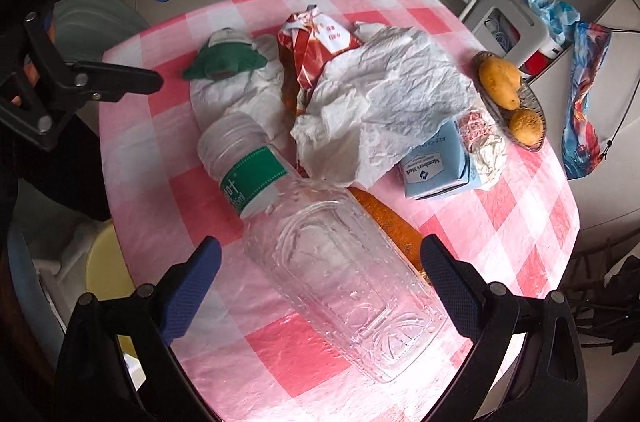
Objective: Collect trash
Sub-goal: 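Grasp the clear plastic bottle with the right gripper while the left grasps the green cloth, then carry the bottle and green cloth to the yellow bucket and release both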
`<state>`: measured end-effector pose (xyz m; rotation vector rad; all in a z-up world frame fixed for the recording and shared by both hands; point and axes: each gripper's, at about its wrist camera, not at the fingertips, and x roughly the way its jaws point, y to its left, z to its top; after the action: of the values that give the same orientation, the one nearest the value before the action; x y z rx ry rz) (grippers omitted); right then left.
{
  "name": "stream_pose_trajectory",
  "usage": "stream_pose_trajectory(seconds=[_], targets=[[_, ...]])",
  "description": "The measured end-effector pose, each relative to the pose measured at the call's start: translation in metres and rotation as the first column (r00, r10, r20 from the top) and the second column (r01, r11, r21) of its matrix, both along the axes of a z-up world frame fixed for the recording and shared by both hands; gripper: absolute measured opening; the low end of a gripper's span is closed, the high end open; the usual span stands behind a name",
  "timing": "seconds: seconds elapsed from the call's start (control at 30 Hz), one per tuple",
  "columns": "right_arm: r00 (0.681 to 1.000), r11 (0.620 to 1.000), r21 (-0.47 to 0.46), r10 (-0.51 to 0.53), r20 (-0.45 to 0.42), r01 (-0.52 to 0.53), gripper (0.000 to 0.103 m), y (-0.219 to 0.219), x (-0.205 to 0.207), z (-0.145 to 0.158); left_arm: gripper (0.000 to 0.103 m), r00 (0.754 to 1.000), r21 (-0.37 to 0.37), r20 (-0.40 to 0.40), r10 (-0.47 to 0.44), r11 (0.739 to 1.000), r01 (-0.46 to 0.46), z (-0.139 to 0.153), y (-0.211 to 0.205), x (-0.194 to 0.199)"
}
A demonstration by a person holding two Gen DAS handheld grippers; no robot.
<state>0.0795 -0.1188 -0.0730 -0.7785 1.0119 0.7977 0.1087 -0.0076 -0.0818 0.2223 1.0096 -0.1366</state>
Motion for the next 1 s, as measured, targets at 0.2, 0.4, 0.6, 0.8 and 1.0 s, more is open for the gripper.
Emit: stream_pose_trajectory(seconds=[0.2, 0.4, 0.6, 0.8, 1.0], targets=[[0.997, 1.0, 0.005, 0.001, -0.081, 0.0, 0.062, -0.008, -0.006, -0.001, 0.057, 0.998, 0.045, -0.047, -0.041, 0.998, 0.043, -0.02, -0.009, 0.025], [0.992, 0.991, 0.111, -0.069, -0.105, 0.081, 0.055, -0.019, -0.024, -0.001, 0.024, 0.996, -0.084, -0.072, -0.05, 0.995, 0.044, -0.015, 0.003, 0.029], [0.962, 0.902, 0.35, -0.193, -0.194, 0.252, 0.055, -0.045, -0.036, 0.002, 0.013, 0.997, -0.22, -0.075, -0.007, 0.975, -0.01, -0.004, 0.027, 0.026], [0.949, 0.82, 0.491, -0.192, -0.25, 0.295, 0.055, -0.054, -0.051, 0.027, 0.007, 0.999, -0.287, -0.044, 0.028, 0.957, -0.039, 0.011, 0.039, 0.015], [0.961, 0.842, 0.498, -0.083, -0.262, 0.209, 0.055, -0.027, -0.1, 0.023, 0.002, 0.999, -0.301, 0.022, 0.036, 0.953, -0.027, 0.028, 0.042, -0.009]])
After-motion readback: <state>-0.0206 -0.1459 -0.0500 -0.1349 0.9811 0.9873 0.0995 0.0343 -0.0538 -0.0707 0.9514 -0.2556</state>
